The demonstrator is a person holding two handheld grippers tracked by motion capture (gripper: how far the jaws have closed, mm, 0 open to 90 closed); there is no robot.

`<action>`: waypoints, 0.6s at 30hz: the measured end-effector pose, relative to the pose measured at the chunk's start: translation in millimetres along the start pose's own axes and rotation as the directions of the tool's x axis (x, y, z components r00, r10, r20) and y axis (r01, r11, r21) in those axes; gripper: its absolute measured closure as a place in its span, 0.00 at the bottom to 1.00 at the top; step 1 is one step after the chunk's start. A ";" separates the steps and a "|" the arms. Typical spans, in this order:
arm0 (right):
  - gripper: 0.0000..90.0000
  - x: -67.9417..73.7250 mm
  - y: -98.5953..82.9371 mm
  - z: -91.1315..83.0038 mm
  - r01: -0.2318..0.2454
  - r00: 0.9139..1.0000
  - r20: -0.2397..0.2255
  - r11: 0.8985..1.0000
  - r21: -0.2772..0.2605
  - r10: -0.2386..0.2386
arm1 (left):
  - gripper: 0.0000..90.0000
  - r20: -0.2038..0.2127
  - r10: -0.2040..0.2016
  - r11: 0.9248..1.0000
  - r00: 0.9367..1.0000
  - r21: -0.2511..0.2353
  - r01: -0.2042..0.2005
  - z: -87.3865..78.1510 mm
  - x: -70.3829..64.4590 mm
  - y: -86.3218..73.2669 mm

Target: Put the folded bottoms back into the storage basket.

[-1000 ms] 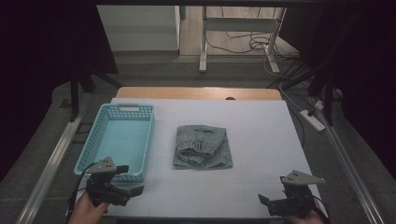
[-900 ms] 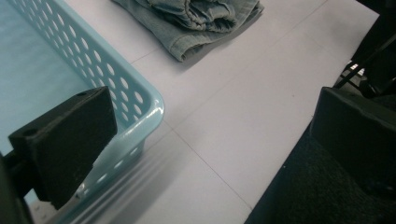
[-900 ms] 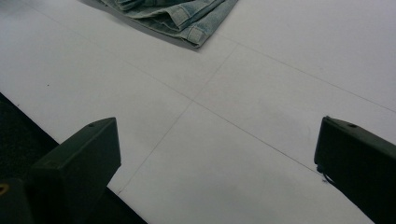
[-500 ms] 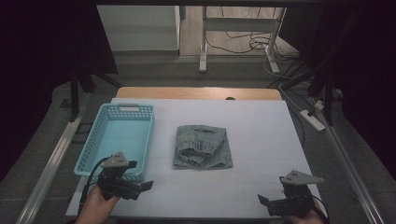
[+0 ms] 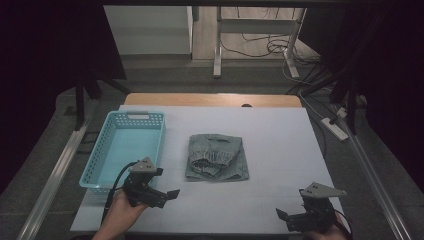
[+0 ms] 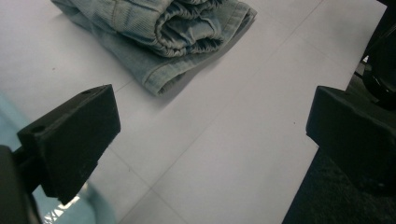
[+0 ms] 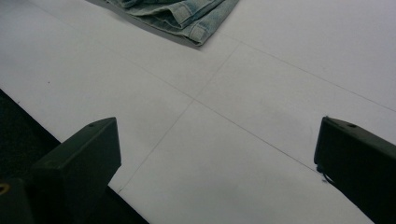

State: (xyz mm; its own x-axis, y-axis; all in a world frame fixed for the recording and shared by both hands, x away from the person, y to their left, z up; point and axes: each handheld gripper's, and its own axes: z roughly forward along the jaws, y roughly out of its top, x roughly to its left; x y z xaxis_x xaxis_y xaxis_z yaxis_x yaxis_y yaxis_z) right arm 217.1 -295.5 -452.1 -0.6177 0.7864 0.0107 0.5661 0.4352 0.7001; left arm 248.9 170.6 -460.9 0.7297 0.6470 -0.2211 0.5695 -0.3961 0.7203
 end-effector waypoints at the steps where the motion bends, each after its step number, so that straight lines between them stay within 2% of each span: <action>1: 0.01 0.0 0.0 0.0 0.001 1.000 0.000 1.000 0.000 -0.001 | 0.02 0.000 0.000 1.000 1.000 0.000 0.000 0.0 0.0 0.0; 6: 0.01 0.1 0.0 0.0 0.002 1.000 0.000 1.000 0.000 -0.002 | 0.02 0.014 0.003 1.000 1.000 0.008 -0.004 10.1 -0.6 5.8; 10: 0.01 0.5 0.0 0.3 0.004 1.000 0.000 1.000 0.000 -0.004 | 0.02 0.030 -0.020 1.000 0.999 0.007 0.019 20.0 -0.1 10.0; 18: 0.01 0.8 0.1 0.7 0.008 1.000 -0.001 1.000 0.004 -0.008 | 0.02 0.024 -0.003 1.000 1.000 0.020 0.002 35.3 1.0 16.9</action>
State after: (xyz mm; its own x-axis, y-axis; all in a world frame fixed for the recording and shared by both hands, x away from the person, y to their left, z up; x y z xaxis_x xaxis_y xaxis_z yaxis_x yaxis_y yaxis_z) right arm 217.1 -294.5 -452.5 -0.6227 0.7824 0.0060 0.5632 0.4428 0.6977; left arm 272.5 141.6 -472.2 0.7371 0.6322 -0.2387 0.5785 -0.4076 0.7066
